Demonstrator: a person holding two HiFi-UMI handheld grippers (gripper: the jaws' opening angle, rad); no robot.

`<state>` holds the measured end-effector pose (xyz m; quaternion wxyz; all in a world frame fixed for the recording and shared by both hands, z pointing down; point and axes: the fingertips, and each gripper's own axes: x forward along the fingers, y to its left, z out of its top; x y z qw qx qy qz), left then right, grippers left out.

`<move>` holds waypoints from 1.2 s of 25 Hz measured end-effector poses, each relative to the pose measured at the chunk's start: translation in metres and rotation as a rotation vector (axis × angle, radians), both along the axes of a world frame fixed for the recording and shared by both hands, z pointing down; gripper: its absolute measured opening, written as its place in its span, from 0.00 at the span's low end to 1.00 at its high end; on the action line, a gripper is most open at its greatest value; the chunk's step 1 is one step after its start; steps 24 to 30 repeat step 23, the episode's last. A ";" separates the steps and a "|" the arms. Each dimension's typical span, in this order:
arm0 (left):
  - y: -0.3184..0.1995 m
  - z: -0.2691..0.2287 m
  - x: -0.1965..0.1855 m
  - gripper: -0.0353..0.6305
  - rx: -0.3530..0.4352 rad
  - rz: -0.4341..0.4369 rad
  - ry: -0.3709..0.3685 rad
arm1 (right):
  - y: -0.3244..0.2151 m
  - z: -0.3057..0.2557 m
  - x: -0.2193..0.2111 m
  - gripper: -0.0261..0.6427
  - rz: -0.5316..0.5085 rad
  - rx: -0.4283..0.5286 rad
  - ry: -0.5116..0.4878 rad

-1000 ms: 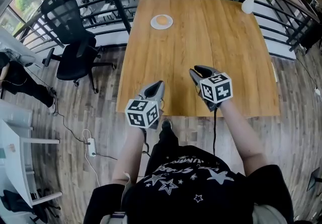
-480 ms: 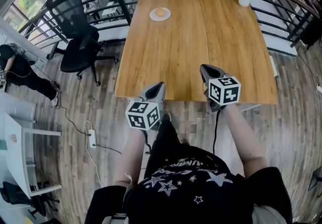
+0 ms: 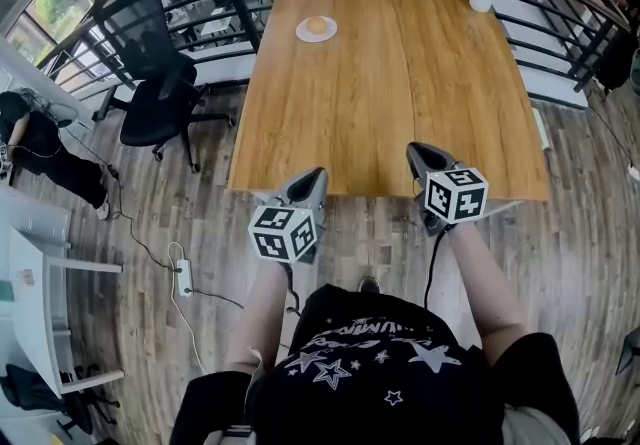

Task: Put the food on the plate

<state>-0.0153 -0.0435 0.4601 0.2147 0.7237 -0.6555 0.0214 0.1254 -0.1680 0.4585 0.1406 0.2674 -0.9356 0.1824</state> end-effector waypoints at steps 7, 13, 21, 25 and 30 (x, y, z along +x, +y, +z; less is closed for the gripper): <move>0.012 -0.002 -0.004 0.06 -0.003 0.037 0.011 | 0.017 0.000 -0.002 0.04 0.024 -0.016 0.016; 0.045 -0.010 -0.010 0.06 0.003 0.050 0.013 | 0.055 -0.010 -0.003 0.04 0.044 -0.015 0.011; 0.077 -0.021 -0.009 0.06 -0.009 0.076 0.024 | 0.088 -0.028 -0.004 0.04 0.067 -0.019 0.007; 0.081 -0.029 -0.013 0.06 -0.011 0.079 0.029 | 0.093 -0.037 -0.006 0.04 0.071 -0.023 0.011; 0.081 -0.029 -0.013 0.06 -0.011 0.079 0.029 | 0.093 -0.037 -0.006 0.04 0.071 -0.023 0.011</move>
